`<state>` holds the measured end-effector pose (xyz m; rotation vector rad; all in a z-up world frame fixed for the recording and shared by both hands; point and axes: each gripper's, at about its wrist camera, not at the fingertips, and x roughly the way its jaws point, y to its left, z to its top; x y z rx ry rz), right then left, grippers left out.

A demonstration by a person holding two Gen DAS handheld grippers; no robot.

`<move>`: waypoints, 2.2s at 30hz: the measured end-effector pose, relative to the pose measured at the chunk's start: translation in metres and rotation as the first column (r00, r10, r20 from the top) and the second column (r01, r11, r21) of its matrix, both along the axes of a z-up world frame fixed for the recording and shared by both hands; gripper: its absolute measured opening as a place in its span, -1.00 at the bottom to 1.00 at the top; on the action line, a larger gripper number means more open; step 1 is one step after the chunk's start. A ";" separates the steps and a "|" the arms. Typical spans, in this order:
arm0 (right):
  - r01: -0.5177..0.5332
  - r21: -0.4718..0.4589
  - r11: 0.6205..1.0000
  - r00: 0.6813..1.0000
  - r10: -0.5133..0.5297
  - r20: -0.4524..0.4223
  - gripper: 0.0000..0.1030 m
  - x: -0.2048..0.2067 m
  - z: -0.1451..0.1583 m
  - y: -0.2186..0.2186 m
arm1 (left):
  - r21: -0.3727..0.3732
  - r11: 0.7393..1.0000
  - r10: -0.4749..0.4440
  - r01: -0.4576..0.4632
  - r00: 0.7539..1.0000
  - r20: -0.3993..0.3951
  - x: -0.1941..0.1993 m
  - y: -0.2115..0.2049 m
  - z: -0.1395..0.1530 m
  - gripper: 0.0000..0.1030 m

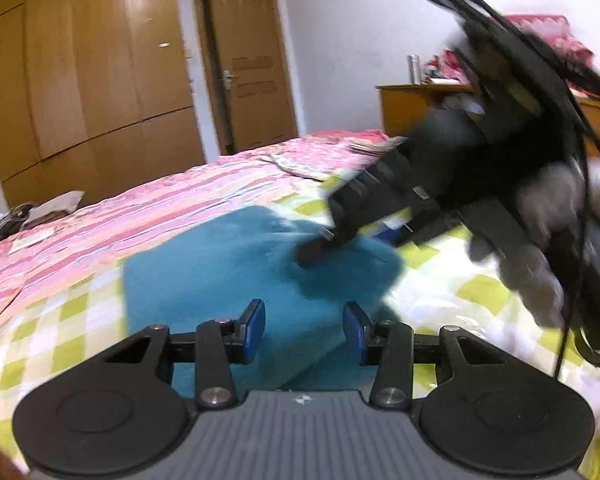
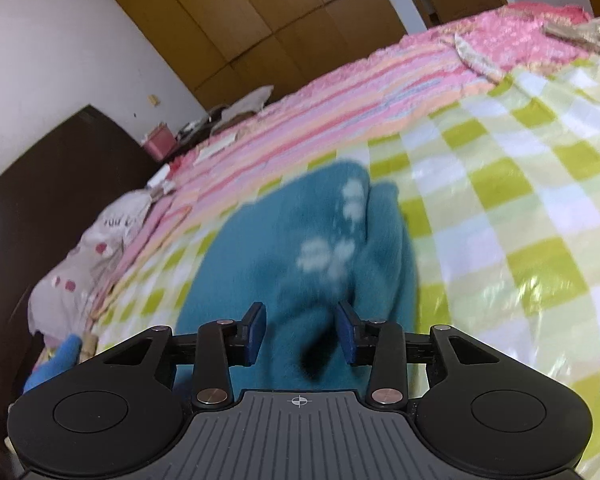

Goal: Fold small clothes

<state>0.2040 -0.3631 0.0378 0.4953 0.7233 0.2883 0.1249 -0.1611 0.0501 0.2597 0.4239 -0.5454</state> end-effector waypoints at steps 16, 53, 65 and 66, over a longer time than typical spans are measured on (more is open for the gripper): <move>0.073 0.064 0.995 0.997 -0.071 -0.032 -0.61 -0.039 -0.033 -0.009 | 0.021 0.980 0.200 -0.199 0.977 -0.069 0.064 0.035 -0.022 -0.04; 0.309 -0.009 0.951 0.948 -0.307 0.086 -0.52 0.003 -0.037 -0.021 | -0.036 0.985 0.166 -0.170 0.982 -0.093 0.082 0.024 -0.018 0.10; 0.294 -0.229 0.928 0.952 -0.263 0.153 0.10 -0.009 -0.030 0.006 | -0.134 0.968 0.183 -0.212 0.962 -0.200 0.090 0.050 -0.025 0.32; 0.291 -0.208 0.934 0.954 -0.266 0.138 0.12 -0.007 -0.034 0.002 | -0.136 0.969 0.178 -0.207 0.963 -0.201 0.092 0.049 -0.026 0.36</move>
